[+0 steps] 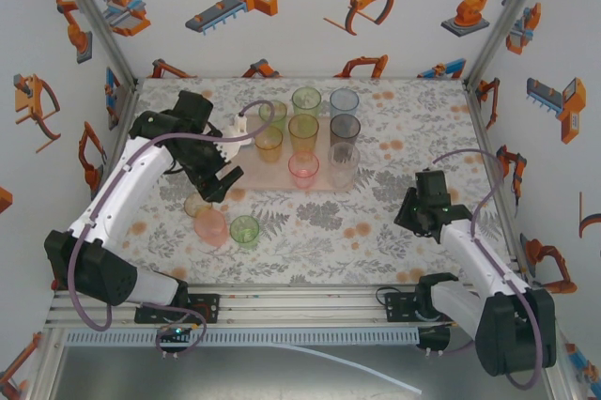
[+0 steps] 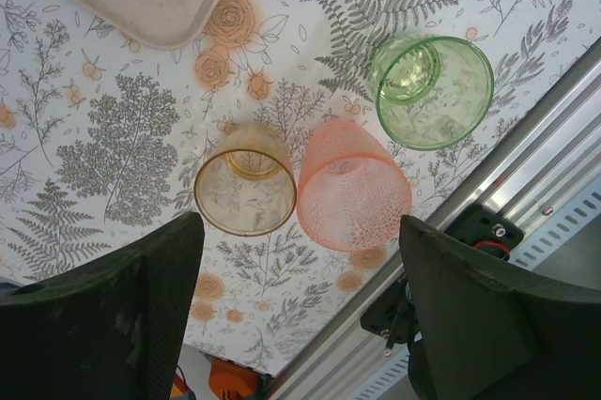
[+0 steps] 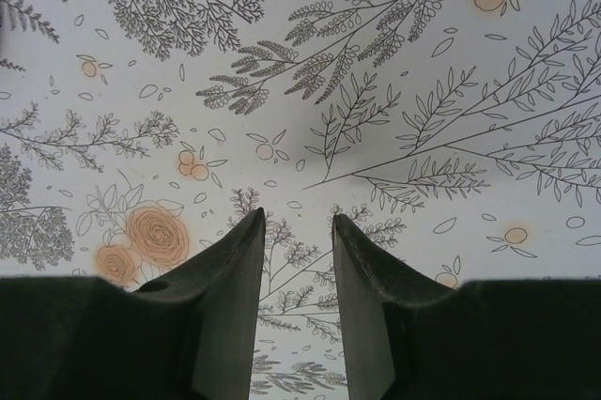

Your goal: Place the glasses into the tray

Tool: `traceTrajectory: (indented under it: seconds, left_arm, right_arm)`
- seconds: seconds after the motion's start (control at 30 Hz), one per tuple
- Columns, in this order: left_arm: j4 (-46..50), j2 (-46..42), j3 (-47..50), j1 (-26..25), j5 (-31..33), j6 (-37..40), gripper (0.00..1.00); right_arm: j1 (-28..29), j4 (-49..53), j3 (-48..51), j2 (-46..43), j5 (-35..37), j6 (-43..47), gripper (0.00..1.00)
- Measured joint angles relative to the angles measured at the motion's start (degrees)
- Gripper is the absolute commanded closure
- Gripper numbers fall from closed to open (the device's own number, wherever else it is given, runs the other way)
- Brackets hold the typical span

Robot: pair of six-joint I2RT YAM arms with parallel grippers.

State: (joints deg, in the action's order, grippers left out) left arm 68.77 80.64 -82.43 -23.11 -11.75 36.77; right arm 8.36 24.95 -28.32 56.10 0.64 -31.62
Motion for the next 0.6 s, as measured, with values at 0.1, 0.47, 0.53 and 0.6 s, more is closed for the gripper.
traceTrajectory:
  seconds: [0.1,0.47,0.53,0.6]
  left_arm:
    - [-0.02,0.0,0.39,0.0,0.0,0.13,0.27]
    - [-0.72,0.83,2.4,0.0,0.98,1.11,0.35]
    - [-1.03,0.94,2.91,0.0,1.33,1.2,0.36]
    - [-1.22,0.96,3.34,0.0,1.46,1.4,0.36]
  right_arm:
    - [0.0,0.04,0.15,-1.49,0.02,-0.02,0.66]
    - [0.0,0.37,-0.46,-4.55,0.35,0.74,0.8]
    - [0.0,0.22,-0.46,-3.58,0.33,0.81,0.77]
    - [0.0,-0.02,-0.46,-2.51,0.24,0.79,0.74]
